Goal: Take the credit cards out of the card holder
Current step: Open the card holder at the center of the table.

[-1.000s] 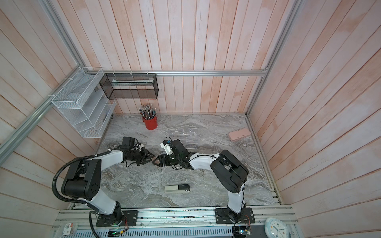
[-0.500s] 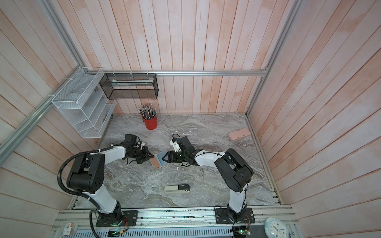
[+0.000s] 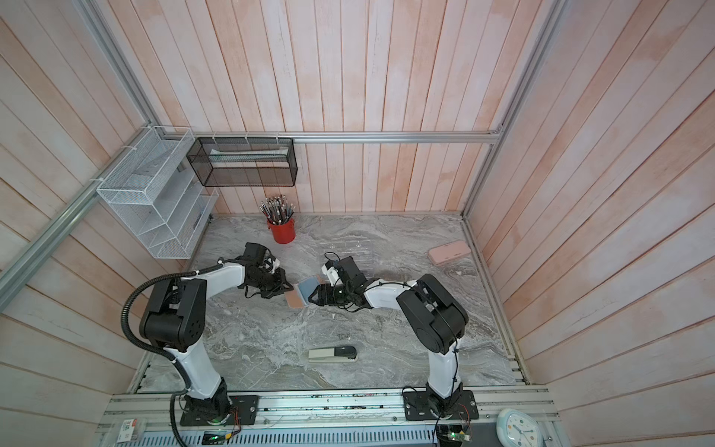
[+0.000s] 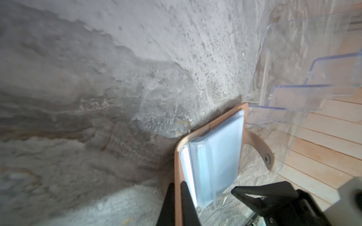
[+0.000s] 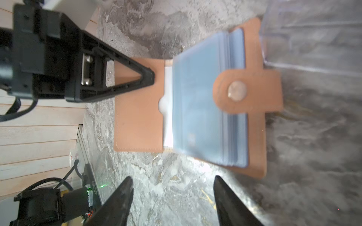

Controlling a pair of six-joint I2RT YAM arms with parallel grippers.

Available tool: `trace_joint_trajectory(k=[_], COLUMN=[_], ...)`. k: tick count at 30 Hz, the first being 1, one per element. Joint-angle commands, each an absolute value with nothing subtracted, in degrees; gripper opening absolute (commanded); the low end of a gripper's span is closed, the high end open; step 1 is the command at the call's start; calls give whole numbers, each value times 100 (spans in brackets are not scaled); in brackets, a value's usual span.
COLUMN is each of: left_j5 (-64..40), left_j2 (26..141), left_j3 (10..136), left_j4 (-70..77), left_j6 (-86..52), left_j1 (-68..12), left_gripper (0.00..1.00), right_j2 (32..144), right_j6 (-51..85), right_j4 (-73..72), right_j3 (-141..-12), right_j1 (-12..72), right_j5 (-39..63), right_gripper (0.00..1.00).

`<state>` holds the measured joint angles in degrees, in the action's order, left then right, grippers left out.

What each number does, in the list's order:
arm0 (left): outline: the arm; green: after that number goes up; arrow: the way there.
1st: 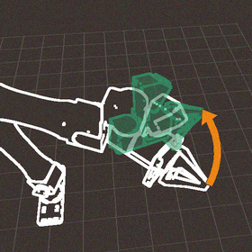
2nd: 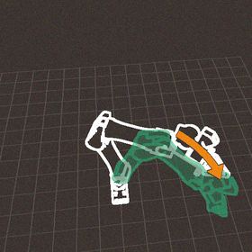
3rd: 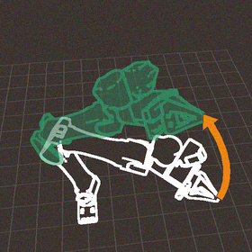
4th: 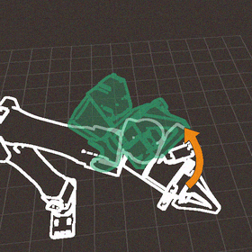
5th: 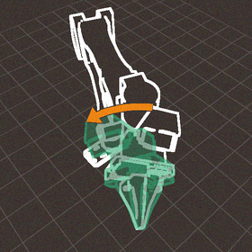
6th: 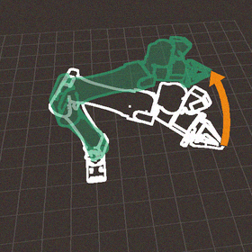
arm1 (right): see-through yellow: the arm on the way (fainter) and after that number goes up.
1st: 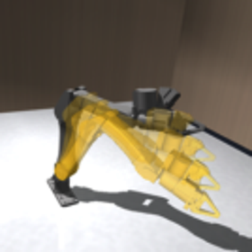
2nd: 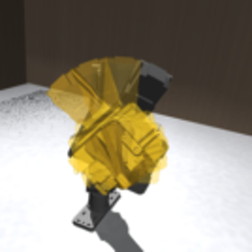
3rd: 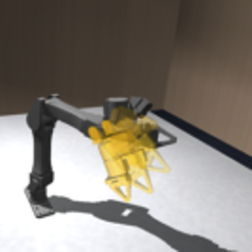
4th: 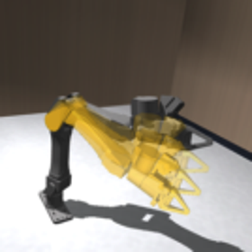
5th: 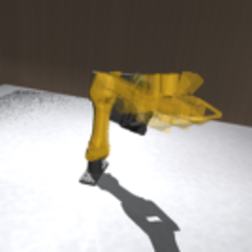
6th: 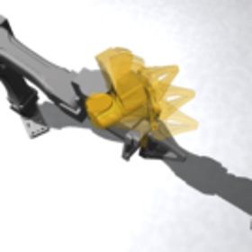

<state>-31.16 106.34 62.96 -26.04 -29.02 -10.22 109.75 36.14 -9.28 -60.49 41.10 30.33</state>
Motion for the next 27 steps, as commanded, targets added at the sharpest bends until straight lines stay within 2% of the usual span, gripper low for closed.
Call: trace_joint_trajectory(k=[1,27], left_j5=[-2789,-2366], left_j2=[10724,10801], left_j3=[6460,6405], left_j4=[-2867,-2848], left_j6=[-2471,-2319], left_j1=[-1200,-1357], left_gripper=[0,0], right_j2=[11135,10986], right_j6=[3423,3419], right_j4=[-752,-981], right_j3=[-6257,-5956], right_j1=[3995,3850], right_j5=[3123,3287], right_gripper=[65,64])
